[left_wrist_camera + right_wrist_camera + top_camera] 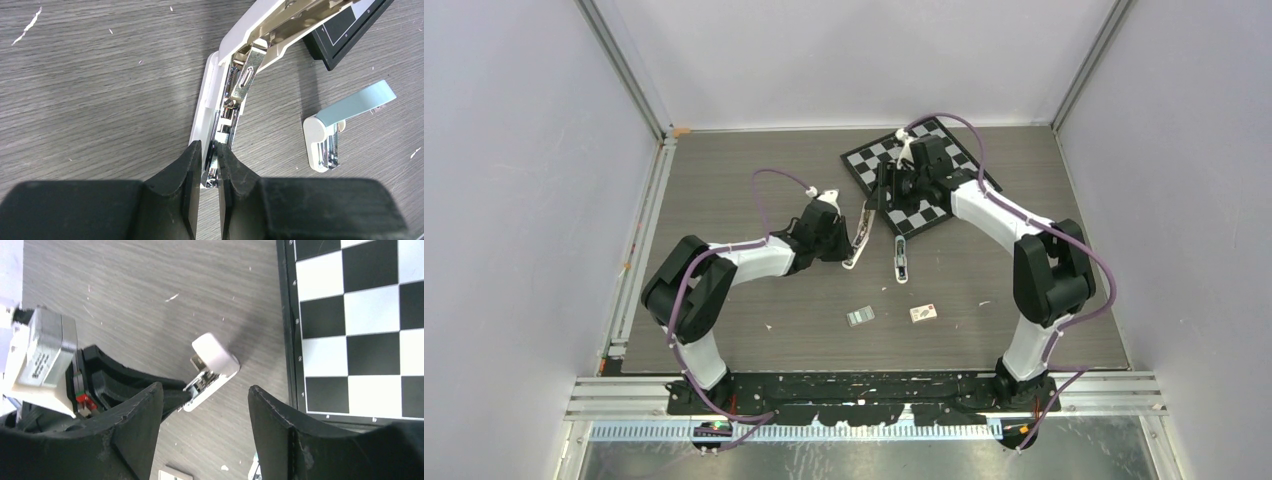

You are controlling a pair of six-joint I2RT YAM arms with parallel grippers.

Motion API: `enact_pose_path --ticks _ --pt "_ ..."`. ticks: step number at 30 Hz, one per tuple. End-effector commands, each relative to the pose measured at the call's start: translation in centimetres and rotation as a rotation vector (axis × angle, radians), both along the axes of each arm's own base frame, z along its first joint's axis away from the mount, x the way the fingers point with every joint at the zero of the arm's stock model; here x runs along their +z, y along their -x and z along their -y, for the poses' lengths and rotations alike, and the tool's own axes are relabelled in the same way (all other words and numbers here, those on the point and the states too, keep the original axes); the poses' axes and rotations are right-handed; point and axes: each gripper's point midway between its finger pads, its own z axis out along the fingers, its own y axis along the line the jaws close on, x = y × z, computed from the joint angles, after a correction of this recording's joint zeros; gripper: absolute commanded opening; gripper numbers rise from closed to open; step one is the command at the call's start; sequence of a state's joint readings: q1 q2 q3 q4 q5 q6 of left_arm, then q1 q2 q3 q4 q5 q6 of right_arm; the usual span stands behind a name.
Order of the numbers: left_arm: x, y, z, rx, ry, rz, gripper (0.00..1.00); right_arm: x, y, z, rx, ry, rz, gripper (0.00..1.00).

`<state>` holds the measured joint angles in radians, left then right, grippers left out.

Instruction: Load the staples into the stapler

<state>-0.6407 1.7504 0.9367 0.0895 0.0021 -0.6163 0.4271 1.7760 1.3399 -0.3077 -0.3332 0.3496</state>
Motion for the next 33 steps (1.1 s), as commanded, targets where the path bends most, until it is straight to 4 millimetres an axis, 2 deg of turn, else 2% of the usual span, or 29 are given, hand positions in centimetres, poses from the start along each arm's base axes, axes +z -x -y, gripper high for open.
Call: enact_pose_path --ticks 1,9,14,18,22,26,33 --pt "-1.0 -0.1 -0.9 0.002 -0.043 -0.001 0.19 2.0 -2.9 -1.0 0.004 -0.036 0.083 0.66" --pt "-1.1 -0.2 -0.8 0.0 -0.041 -0.002 0.19 0.2 -4.2 -3.1 0.1 -0.064 0.038 0.5" --pt "-1.2 -0.4 -0.9 0.004 -0.043 -0.005 0.19 0.3 -2.7 -3.9 0.169 -0.113 0.012 0.36" --pt "-1.5 -0.4 -1.1 0.008 -0.047 -0.015 0.19 1.0 -1.2 -4.1 0.207 -0.145 0.0 0.3" --pt "-1.5 -0.4 -1.1 0.013 -0.042 -0.018 0.18 1.2 0.6 -4.2 0.219 -0.141 -0.011 0.31" --pt "-1.4 -0.5 -1.0 0.017 -0.034 -0.017 0.18 0.7 2.1 -4.0 0.208 -0.113 -0.026 0.41" --pt "-0.5 -0.6 -0.9 0.027 -0.014 -0.012 0.18 0.8 3.5 -3.9 0.177 -0.13 -0.046 0.49"
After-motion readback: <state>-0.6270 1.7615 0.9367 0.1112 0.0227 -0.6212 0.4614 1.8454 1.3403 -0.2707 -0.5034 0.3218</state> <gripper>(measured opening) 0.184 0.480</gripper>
